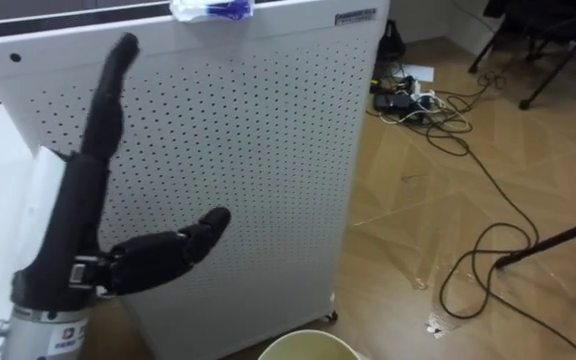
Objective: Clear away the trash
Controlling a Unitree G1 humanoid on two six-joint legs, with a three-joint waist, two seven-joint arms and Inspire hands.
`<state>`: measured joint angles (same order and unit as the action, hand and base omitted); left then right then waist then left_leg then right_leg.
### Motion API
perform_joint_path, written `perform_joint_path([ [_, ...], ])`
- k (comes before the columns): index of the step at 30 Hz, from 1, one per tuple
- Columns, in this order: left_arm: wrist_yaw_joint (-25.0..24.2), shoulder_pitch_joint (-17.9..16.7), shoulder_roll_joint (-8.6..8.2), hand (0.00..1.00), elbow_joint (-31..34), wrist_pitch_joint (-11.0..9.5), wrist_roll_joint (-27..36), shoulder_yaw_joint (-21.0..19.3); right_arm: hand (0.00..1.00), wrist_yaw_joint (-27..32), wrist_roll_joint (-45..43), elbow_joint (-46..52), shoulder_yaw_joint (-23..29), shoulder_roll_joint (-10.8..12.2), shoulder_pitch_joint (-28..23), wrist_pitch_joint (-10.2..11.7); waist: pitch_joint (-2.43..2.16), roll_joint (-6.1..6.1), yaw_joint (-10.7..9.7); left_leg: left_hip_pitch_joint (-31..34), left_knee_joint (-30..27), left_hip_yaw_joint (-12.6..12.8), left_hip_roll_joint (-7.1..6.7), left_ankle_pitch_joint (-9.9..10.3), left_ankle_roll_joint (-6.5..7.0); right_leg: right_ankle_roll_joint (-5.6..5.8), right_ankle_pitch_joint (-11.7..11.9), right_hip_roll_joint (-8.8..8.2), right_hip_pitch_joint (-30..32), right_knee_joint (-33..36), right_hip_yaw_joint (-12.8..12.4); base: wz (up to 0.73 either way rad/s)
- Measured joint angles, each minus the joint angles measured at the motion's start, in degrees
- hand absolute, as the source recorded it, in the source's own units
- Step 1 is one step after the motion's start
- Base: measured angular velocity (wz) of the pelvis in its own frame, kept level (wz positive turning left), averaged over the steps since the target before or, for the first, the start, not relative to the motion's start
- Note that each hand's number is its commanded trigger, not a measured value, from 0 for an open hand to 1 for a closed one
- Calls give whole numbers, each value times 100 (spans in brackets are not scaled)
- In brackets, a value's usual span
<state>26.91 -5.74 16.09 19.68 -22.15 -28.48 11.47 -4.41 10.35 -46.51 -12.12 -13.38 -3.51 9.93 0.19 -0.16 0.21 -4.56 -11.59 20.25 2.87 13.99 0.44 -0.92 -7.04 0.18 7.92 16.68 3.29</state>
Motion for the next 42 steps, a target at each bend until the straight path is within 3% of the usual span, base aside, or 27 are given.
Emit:
perform_joint_path([
  [3,183,14,43,0,3,-4,-3,-24,100,-6,-101,7,3,-1,-25,-1,-15,29,-26,-21,23,2,-7,0,0,-6,11,2,0,2,-6,-9],
  [11,523,24,38,0,2,-75,-159,-26,100,-38,-180,6,-1,-2,-56,-2,2,54,-126,-82,25,36,-4,0,0,-8,10,10,-16,34,-24,-2],
  [14,545,33,42,0,2,-81,-265,-30,100,-76,-171,2,-10,18,-52,-1,36,18,88,-109,-226,404,71,52,-73,-71,-58,10,72,250,22,-49],
  [16,524,14,41,0,-56,-119,-266,-86,100,-88,-179,-2,-17,79,-56,-4,118,-70,170,189,-1346,522,278,223,-187,-167,-388,-9,118,628,-20,-26],
  [17,511,6,20,0,-113,-132,-265,-94,100,-73,-176,-12,-20,111,-88,0,134,-88,152,540,-2257,401,495,212,-203,-200,-494,99,101,758,-214,7],
  [18,504,9,-9,0,-148,-161,-268,-93,100,-60,-167,-20,-19,102,-118,1,135,-49,153,723,-2722,285,609,174,-211,-239,-516,204,75,800,-359,12],
  [19,504,6,-53,0,-199,-234,-267,-93,100,-21,-151,-36,-16,68,-183,-3,189,-32,188,1132,-3453,-214,617,23,-140,-313,-556,382,-19,916,-691,0],
  [20,513,-6,-106,0,-275,-343,-261,-94,100,55,-142,-67,0,30,-256,-5,141,37,279,1433,-3625,-779,364,103,12,-336,-566,499,-53,946,-976,-7],
  [21,513,-1,-111,0,-295,-373,-261,-96,100,89,-138,-106,5,21,-258,-6,133,45,293,1568,-3541,-977,207,143,73,-336,-566,504,-72,941,-1057,-17],
  [22,514,0,-116,0,-331,-468,-258,-121,100,130,-115,-204,-2,15,-250,-6,130,44,340,1798,-3196,-1221,-78,126,44,-334,-567,505,-117,924,-1268,-15],
  [23,522,0,-125,0,-372,-551,-259,-147,100,133,-116,-265,-6,11,-233,-5,131,41,365,1878,-2915,-1330,-208,88,-17,-331,-568,507,-139,922,-1376,-31],
  [24,525,-8,-157,0,-449,-669,-280,-239,100,165,-127,-435,-9,5,-191,-2,130,38,436,1963,-2114,-1559,-419,-53,-149,-312,-578,517,-176,909,-1593,-42],
  [25,538,-10,-165,0,-450,-702,-379,-341,100,224,-126,-530,-10,3,-197,-3,113,63,481,1987,-1338,-1822,-475,-249,-184,-281,-599,551,-169,905,-1671,-43],
  [26,554,-10,-167,0,-450,-723,-406,-388,100,247,-127,-534,-11,0,-209,-7,101,81,480,2004,-1019,-2001,-460,-304,-160,-274,-628,579,-176,916,-1674,-43],
  [27,612,-24,-192,0,-465,-729,-509,-458,100,260,-129,-534,-11,-2,-234,-15,70,85,468,2013,-773,-2217,-447,-555,-154,-256,-720,592,-190,962,-1662,-42],
  [28,639,-30,-198,0,-460,-726,-595,-466,100,266,-133,-523,-12,-4,-228,-15,-1,94,476,1976,-754,-2200,-458,-752,-88,-191,-813,506,-185,1015,-1526,-42],
  [29,642,-25,-189,0,-456,-727,-627,-460,100,279,-133,-518,-12,-2,-220,-14,-32,77,471,1951,-750,-2153,-456,-817,-52,-142,-850,403,-189,1021,-1337,-43],
  [31,646,-26,-170,0,-446,-729,-866,-456,100,296,-128,-490,-10,-2,-222,-11,-3,-91,475,1756,-792,-1928,-490,-869,3,96,-1008,-197,-310,1044,-540,-44],
  [32,664,-13,-128,0,-437,-726,-1006,-483,100,296,-132,-488,-11,-2,-218,-11,-16,-140,492,1701,-874,-1927,-550,-868,25,179,-1085,-343,-350,1080,-381,-42],
  [33,675,3,-105,0,-423,-726,-1108,-505,100,297,-133,-487,-11,-3,-209,-11,-16,-152,503,1665,-917,-1925,-586,-853,57,212,-1126,-395,-376,1108,-369,-44],
  [34,730,71,-56,0,-404,-730,-1289,-529,100,298,-131,-472,-7,-10,-195,-12,-12,-151,514,1614,-1026,-1921,-651,-804,184,303,-1175,-471,-433,1159,-284,-35],
  [35,817,191,9,0,-398,-735,-1342,-535,100,297,-135,-442,-8,-1,-174,-11,15,-120,505,1577,-1135,-1903,-688,-730,306,312,-1185,-537,-503,1171,-217,-27],
  [38,984,502,92,0,-351,-742,-1437,-586,100,304,-207,-341,2,-21,-157,-12,64,-16,440,1585,-1243,-1929,-761,-591,404,385,-1184,-614,-605,1055,-117,1],
  [40,1158,737,138,0,-343,-790,-1498,-687,100,299,-437,-70,-1,-48,-155,-14,124,103,488,1613,-1188,-1917,-760,-587,461,437,-1108,-623,-630,826,-12,-7],
  [42,1240,807,206,0,-343,-787,-1500,-698,100,238,-594,99,-14,-30,-155,-14,111,150,481,1613,-1098,-1948,-760,-587,462,433,-1027,-613,-708,565,53,4],
])
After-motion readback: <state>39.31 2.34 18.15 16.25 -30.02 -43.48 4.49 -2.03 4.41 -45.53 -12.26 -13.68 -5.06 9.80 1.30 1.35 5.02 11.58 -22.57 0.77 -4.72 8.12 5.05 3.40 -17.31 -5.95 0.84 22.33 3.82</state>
